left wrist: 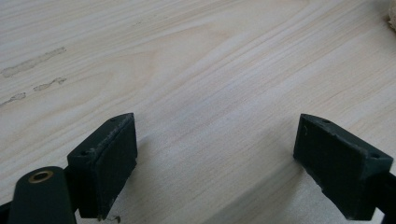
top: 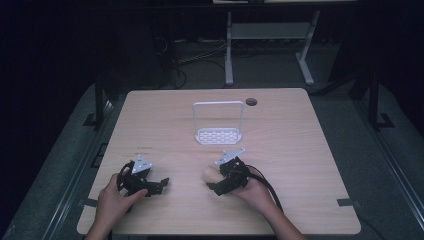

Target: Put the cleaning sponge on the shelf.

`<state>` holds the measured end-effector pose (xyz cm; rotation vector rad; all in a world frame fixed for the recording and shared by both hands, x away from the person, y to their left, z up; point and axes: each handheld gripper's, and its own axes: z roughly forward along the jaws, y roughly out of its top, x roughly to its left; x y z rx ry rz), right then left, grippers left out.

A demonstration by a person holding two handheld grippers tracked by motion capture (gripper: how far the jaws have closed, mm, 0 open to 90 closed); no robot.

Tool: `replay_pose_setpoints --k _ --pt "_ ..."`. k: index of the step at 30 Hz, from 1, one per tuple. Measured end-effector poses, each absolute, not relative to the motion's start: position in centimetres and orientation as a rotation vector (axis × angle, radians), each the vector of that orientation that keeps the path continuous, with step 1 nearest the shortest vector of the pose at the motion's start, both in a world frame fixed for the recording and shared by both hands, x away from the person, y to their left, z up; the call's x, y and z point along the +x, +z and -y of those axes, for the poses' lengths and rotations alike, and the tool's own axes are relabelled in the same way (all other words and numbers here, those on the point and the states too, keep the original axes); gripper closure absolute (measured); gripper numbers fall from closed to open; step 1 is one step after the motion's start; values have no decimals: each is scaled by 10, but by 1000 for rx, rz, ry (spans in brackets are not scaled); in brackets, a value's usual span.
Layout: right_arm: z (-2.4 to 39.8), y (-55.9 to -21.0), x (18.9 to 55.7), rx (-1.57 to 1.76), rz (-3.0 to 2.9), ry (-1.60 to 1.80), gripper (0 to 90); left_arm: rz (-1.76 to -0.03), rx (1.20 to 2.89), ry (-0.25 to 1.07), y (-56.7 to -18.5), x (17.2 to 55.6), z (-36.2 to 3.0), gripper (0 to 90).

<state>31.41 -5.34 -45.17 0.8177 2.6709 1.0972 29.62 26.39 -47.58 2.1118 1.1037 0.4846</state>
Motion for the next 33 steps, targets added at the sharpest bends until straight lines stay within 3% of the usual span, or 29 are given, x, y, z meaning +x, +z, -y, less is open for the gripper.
replay_pose_setpoints --k 12,14,26,33 --pt "50 -457 313 813 -2689 1065 169 -1102 2115 484 -476 296 -264 130" --pt "50 -458 313 811 -2691 1067 215 -1102 2115 484 -476 296 -264 130" --pt "51 -457 312 799 -2693 1059 270 -1102 2115 484 -476 296 -264 130" --pt "52 -457 312 803 -2692 1059 357 -1102 2115 484 -476 296 -264 130"
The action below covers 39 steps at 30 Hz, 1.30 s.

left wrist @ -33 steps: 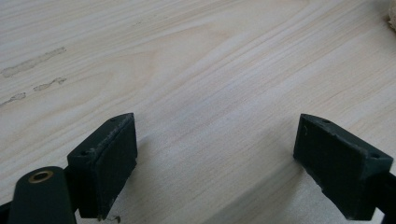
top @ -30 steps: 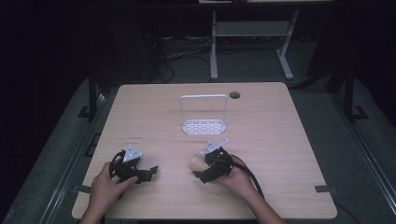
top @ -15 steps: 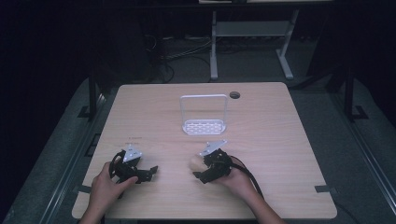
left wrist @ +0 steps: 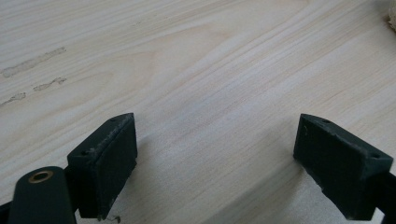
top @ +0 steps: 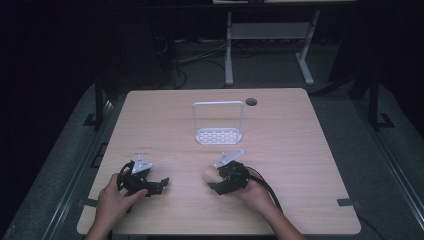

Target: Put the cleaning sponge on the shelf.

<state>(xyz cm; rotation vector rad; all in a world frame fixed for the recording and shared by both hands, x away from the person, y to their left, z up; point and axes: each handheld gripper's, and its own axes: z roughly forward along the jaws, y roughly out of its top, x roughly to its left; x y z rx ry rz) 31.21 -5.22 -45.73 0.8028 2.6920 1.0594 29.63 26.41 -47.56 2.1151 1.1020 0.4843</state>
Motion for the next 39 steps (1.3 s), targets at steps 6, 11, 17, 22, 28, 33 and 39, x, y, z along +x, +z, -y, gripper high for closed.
replay_pose_setpoints --k 6,11,17,22,28,33,39 --pt "53 -457 312 800 -2691 1057 403 -1102 2115 484 -476 296 -264 130" --pt "53 -457 312 798 -2693 1055 405 -1102 2115 484 -476 296 -264 130" --pt "53 -455 312 798 -2692 1059 406 -1101 2116 484 -476 296 -264 130" --pt "54 -453 313 797 -2684 1059 406 -1101 2115 484 -476 296 -264 130" --pt "55 -449 316 797 -2670 1058 406 -1104 2111 485 -476 296 -264 130" --pt "57 -445 319 801 -2660 1067 407 -1103 2112 485 -476 296 -264 130" --pt "58 -444 322 802 -2654 1069 406 -1104 2111 485 -476 296 -264 130"
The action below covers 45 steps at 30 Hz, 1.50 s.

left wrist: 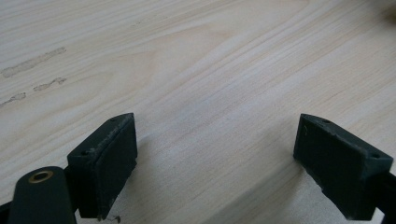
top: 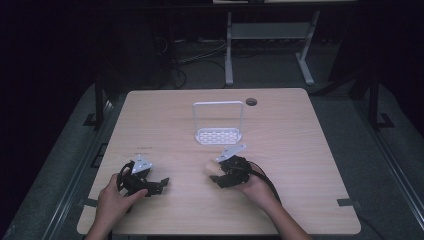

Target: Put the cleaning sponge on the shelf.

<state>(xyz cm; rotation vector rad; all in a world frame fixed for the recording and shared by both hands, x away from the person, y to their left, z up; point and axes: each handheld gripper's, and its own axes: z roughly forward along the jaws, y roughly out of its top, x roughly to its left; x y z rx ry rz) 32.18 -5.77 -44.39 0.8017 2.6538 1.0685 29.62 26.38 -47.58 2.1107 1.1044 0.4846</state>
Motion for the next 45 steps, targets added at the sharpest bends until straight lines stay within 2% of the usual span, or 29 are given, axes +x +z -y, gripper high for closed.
replay_pose_setpoints --k 45 --pt "58 -424 368 857 -2555 1071 408 -1102 2115 485 -476 296 -264 130"
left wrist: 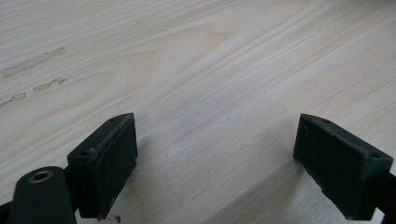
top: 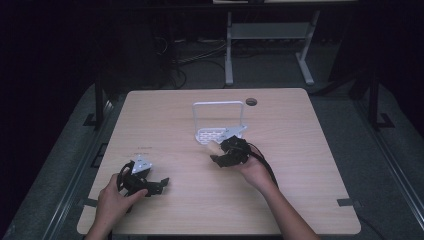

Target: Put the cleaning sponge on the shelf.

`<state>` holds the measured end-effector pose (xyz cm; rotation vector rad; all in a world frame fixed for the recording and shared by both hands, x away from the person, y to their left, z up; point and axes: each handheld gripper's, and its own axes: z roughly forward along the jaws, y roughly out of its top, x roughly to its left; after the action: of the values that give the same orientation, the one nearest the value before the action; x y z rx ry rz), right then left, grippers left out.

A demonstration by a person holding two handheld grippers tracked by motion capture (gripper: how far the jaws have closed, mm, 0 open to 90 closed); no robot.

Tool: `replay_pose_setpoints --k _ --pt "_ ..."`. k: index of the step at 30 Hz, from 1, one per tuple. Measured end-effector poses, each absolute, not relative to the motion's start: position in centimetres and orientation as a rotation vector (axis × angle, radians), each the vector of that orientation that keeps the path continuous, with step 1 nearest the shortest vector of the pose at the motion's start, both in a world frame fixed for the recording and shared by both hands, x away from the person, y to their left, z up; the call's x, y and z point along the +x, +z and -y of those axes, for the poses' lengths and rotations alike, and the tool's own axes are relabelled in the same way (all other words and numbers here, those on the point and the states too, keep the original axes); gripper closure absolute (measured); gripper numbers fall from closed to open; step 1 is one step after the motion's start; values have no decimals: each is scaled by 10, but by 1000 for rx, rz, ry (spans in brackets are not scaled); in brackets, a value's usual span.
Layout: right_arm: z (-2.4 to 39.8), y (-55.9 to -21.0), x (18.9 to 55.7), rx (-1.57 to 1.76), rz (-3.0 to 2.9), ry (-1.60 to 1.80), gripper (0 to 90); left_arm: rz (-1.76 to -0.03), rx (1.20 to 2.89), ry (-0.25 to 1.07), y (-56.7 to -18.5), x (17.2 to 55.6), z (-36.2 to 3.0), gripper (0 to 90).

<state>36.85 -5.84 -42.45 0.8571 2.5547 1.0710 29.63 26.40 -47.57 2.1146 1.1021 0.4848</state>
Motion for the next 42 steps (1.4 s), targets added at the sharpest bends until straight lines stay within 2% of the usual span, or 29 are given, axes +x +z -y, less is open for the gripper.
replay_pose_setpoints --k 24,42 --pt "51 -421 402 882 -2525 1024 408 -1104 2114 483 -476 296 -264 130" --pt "41 -435 433 947 -2527 988 408 -1105 2114 482 -476 296 -264 130"
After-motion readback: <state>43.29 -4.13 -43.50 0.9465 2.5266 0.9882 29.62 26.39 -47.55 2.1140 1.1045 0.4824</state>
